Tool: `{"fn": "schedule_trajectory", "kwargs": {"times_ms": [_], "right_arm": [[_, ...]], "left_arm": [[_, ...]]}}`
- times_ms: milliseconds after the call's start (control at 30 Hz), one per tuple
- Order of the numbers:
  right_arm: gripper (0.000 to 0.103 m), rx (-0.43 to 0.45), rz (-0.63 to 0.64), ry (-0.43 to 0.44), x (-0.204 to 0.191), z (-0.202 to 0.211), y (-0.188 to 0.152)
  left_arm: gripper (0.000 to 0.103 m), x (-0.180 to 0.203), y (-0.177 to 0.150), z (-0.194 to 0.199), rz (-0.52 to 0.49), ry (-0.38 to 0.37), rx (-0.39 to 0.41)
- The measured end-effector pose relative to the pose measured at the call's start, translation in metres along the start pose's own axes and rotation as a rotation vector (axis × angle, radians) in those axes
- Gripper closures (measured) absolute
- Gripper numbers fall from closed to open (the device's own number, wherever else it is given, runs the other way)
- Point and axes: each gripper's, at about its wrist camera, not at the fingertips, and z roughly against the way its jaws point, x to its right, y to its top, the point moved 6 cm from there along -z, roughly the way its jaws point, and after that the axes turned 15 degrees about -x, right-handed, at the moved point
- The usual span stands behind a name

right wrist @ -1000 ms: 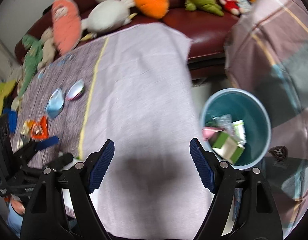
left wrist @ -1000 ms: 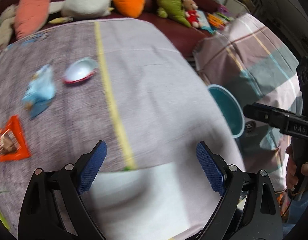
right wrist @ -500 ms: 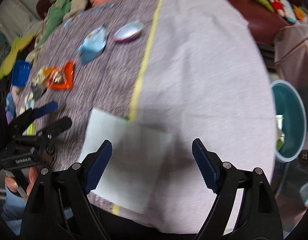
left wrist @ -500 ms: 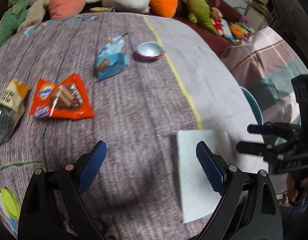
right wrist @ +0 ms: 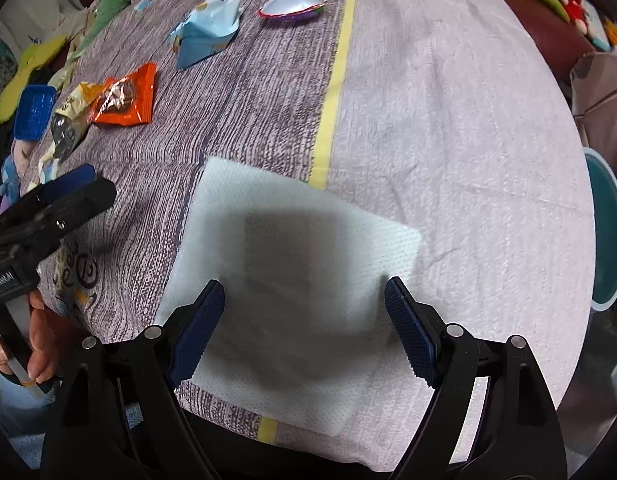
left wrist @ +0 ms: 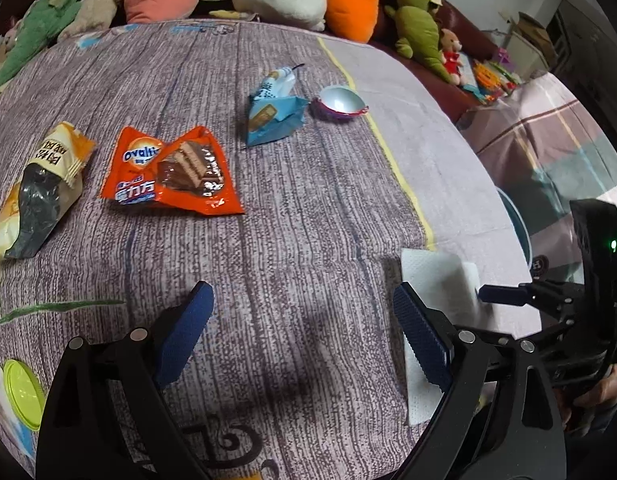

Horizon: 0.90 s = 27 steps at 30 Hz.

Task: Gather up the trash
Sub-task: 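Close the right tool on the white tissue sheet and lift it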

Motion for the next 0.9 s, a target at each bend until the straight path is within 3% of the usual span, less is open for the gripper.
{"fn": "schedule_trajectory", "kwargs": {"times_ms": [100, 233, 267, 333, 400, 667, 900], "right_arm": [[0.025, -0.002, 0.033, -0.019, -0.011, -0.005, -0.001], [0.061, 0.003, 0.063, -0.04, -0.019, -0.009, -0.002], [0.066, 0.003, 0.069, -0.037, -0.021, -0.009, -0.002], [0.086, 0.001, 0.065, -0.006, -0.019, -0.008, -0.002], [0.096, 0.002, 0.06, 0.023, -0.017, -0.006, -0.002], [0.098, 0.114, 0.01, 0.017, 0.008, 0.035, 0.024], [0.098, 0.161, -0.034, 0.008, 0.032, 0.054, 0.056]], "left_arm": [[0.011, -0.002, -0.001, 0.0, 0.008, -0.001, 0.0], [0.011, -0.002, 0.0, 0.001, 0.008, 0.001, -0.002], [0.011, -0.001, 0.001, 0.001, 0.007, 0.003, -0.001], [0.011, -0.001, 0.002, 0.001, 0.008, 0.003, -0.001], [0.011, 0.0, 0.003, 0.001, 0.007, 0.003, -0.002], [0.011, 0.009, 0.015, 0.001, -0.014, 0.009, -0.003], [0.011, 0.019, 0.04, 0.005, -0.042, 0.024, 0.007]]}}
